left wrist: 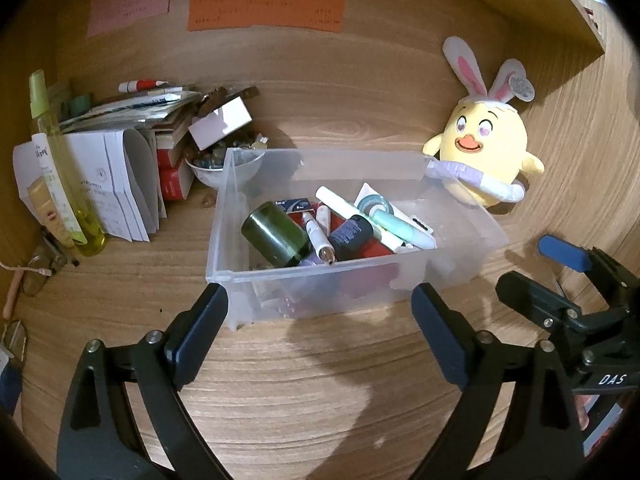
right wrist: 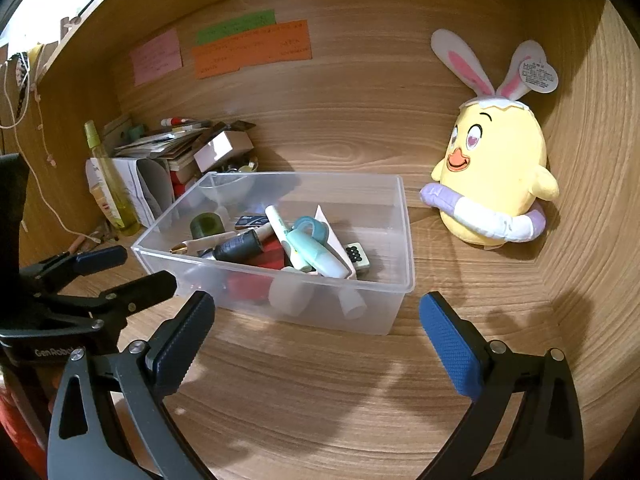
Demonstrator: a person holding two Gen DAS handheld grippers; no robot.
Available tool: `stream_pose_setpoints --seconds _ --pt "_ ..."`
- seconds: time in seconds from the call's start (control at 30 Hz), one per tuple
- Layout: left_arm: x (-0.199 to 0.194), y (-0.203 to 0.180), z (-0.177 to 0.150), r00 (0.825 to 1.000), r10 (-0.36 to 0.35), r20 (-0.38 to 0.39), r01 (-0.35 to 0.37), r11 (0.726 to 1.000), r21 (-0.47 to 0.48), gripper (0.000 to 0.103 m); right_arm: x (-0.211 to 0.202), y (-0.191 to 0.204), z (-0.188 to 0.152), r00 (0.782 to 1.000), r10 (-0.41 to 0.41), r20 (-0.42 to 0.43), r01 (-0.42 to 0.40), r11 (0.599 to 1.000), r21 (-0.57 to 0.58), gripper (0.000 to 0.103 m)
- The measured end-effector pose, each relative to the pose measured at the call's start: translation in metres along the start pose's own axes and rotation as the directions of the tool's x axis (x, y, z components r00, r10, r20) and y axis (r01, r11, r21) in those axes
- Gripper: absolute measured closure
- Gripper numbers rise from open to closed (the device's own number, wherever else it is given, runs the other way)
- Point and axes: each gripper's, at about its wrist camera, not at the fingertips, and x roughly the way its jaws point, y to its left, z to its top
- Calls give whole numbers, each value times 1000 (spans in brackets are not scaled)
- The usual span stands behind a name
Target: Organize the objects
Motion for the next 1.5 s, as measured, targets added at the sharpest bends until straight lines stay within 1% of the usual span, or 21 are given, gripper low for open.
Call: stream_pose_setpoints --seconds 0.17,0.6,1.17,1.5 --pt "2 0 -2 1000 1 -9 -1 1000 -3 9 0 1 -2 1000 -11 -7 11 1000 -4 1" --pt "4 2 -4 1000 -1 -19 1 1000 -10 9 2 3 -3 1000 -2 -15 2 1000 -3 1" --pt "8 9 -5 999 -24 -43 21 998 -55 9 3 3 -4 1000 -1 -16 1 1000 1 1" --pt "6 10 -4 999 -19 -33 17 999 -49 9 3 4 -4 1000 1 -18 -1 1000 -11 1"
